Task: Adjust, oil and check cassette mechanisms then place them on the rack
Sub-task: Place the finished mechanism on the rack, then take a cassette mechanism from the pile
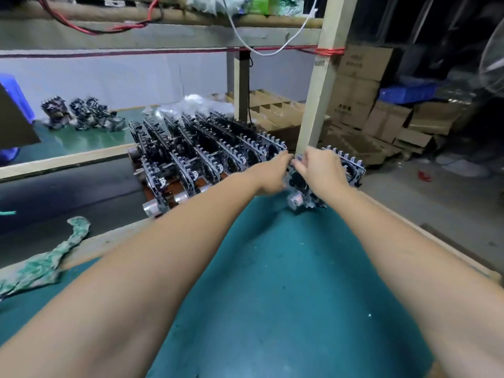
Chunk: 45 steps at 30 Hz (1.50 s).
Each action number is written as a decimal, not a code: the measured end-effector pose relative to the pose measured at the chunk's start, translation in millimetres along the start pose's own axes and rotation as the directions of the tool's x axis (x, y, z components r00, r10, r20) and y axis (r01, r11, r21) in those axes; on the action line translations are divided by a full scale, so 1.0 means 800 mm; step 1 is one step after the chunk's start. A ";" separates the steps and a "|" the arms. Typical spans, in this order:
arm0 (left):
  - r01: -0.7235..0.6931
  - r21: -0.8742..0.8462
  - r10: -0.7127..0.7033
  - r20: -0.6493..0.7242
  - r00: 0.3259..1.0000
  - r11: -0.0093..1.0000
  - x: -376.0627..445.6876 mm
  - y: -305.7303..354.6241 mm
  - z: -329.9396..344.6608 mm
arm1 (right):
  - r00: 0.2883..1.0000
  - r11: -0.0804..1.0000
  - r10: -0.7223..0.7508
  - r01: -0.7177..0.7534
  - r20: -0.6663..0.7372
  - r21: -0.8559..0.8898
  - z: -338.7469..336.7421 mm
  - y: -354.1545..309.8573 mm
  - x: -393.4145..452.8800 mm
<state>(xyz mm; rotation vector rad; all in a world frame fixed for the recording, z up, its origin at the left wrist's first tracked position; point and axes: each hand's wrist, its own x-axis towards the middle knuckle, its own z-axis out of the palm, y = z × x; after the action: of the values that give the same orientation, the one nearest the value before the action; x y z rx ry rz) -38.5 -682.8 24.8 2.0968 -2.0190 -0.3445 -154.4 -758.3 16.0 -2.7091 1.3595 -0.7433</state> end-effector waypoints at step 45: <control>0.994 -0.015 -0.894 -0.438 0.090 0.107 -0.863 -0.132 0.041 | 0.389 0.607 -0.787 0.351 0.479 0.713 0.048 -0.650 -0.476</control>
<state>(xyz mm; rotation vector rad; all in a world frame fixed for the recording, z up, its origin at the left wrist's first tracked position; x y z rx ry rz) 27.8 11.4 -23.7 3.1037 -0.0950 0.2139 59.6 -153.3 -54.9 -2.4604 -0.0865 0.1554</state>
